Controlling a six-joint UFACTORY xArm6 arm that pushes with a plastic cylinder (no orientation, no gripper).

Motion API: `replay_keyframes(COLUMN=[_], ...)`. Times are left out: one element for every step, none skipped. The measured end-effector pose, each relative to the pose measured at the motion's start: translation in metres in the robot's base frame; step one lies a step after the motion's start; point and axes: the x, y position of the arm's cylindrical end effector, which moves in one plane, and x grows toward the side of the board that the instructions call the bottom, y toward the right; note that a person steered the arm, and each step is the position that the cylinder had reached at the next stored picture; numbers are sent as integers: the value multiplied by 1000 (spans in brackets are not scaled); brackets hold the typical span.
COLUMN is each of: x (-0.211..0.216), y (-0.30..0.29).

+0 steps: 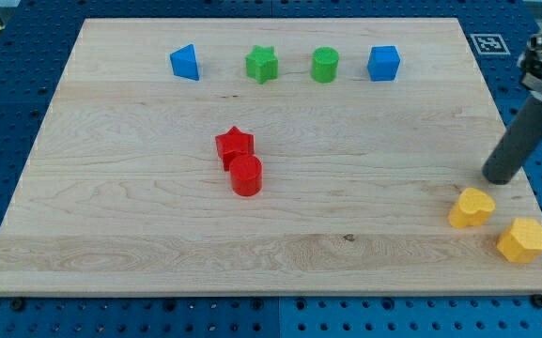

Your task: Push the yellow hexagon slightly left

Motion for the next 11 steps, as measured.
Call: replay_keyframes(x=[29,85,97,89,87,87,87,87,87,87,87], y=[41,59,59,53,26,13,-17,-49,-78,-106,-108])
